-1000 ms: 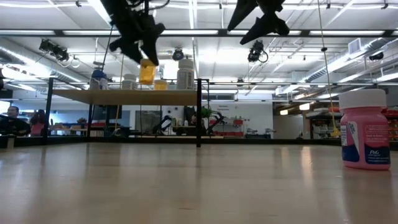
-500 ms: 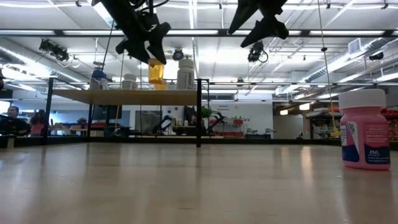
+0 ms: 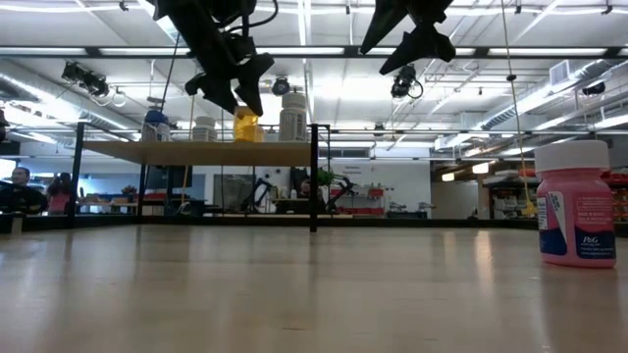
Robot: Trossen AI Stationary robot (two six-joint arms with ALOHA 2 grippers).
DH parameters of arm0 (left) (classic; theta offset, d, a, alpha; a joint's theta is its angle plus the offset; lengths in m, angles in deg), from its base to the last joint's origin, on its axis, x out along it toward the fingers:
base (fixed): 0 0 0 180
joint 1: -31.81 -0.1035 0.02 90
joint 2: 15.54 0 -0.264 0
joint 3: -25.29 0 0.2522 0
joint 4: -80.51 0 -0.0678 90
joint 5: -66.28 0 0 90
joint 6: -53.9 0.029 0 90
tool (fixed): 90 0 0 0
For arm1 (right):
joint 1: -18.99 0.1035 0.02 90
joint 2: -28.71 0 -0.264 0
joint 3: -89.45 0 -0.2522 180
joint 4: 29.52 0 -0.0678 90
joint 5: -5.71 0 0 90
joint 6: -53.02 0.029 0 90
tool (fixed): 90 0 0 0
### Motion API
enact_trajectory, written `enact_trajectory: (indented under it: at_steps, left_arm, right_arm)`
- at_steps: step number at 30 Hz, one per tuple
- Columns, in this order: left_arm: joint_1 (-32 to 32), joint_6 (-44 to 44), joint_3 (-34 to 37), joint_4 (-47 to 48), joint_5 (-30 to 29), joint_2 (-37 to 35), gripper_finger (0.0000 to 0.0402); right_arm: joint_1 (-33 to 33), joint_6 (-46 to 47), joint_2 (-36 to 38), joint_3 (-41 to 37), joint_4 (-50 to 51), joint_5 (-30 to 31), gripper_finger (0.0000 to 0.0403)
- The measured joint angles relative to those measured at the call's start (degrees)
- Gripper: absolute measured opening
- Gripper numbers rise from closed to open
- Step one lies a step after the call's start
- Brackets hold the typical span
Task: Pick and place medicine bottles onto shelf by color
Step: Put the left orange bottle on the shelf
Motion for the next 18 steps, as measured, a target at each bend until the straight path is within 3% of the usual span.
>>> enact_trajectory:
  at_steps: [18]
  left_arm:
    - [-1.68, -4.21, -0.03, 0.98, 0.08, 0.18, 0.0243]
  right_arm:
    - [0.00, -0.13, 0.00, 0.00, 0.20, -0.24, 0.0243]
